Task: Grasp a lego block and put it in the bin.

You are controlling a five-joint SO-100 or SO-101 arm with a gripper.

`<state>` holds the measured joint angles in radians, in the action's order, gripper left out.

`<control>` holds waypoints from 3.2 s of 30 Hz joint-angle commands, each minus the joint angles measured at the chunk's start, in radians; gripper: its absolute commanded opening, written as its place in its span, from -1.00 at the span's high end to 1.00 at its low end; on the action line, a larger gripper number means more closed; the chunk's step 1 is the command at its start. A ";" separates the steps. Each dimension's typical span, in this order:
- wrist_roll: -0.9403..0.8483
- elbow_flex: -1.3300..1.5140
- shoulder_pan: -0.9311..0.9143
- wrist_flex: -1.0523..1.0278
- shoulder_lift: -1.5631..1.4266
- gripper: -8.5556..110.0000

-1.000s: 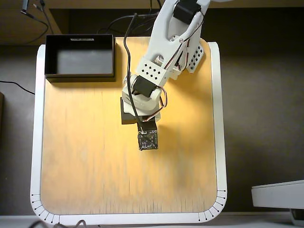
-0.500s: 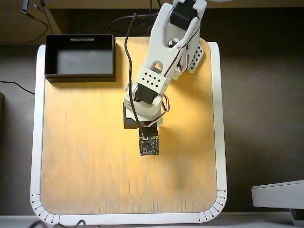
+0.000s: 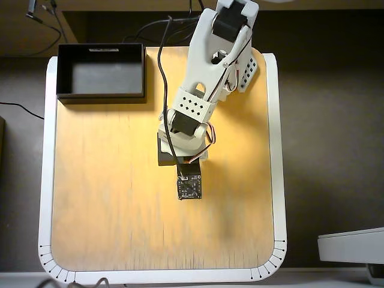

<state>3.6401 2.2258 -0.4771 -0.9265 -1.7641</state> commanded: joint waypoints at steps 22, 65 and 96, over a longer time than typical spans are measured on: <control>0.009 -0.118 -0.028 0.035 0.041 0.85; -0.014 -0.854 -0.968 -0.709 -0.328 0.85; -0.140 -0.848 -1.195 -0.405 0.137 0.85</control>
<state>3.5143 1.5171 -1.6490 -1.3883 -1.6306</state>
